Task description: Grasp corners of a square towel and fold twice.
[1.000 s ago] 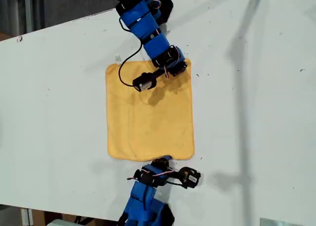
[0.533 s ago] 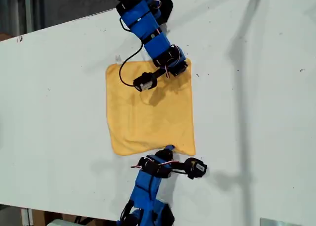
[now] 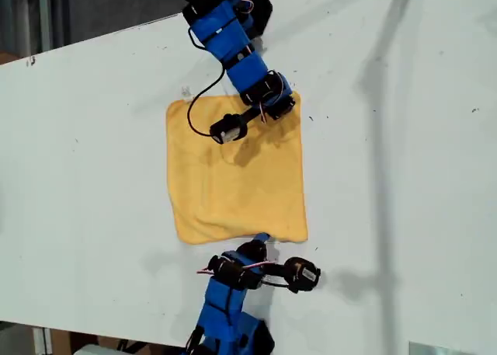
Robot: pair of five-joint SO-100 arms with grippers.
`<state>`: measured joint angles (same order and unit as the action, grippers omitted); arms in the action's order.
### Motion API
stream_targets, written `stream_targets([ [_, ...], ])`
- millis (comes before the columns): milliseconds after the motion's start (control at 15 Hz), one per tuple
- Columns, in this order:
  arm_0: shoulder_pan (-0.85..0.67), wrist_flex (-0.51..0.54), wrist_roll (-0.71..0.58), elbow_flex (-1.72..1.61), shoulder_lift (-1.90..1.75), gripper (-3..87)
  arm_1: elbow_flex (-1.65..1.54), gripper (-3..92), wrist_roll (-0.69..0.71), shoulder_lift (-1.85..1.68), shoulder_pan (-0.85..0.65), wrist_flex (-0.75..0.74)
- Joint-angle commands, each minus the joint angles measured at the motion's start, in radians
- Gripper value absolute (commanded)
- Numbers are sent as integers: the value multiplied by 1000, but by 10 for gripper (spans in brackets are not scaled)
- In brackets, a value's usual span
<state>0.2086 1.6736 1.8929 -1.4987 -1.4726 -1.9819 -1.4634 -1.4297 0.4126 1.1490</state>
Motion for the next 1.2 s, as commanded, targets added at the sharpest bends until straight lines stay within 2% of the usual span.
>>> stream_targets([
  [0,-55,12,-35,-25,-143,292,8,-1,12,3,-6,2],
  [133,-84,5,8,-213,-305,294,8,-1,12,8,-3,0],
  [200,-75,-143,-32,-321,-334,291,9,-1,12,9,-5,-3],
  [267,-51,-127,20,-291,-212,304,11,-1,14,9,-6,-2],
  [333,-14,18,127,-238,-179,327,11,-1,14,9,-6,-5],
  [400,38,9,207,-301,-354,320,11,-1,14,15,-6,-11],
  [467,61,-2,202,-331,-451,312,17,-1,14,20,-6,-15],
  [667,77,-144,107,-172,-143,318,25,-1,21,34,-12,-15],
  [867,95,-118,81,114,164,319,29,-1,17,38,2,-20],
  [1133,143,-84,161,179,222,315,29,-1,12,38,11,-15],
])
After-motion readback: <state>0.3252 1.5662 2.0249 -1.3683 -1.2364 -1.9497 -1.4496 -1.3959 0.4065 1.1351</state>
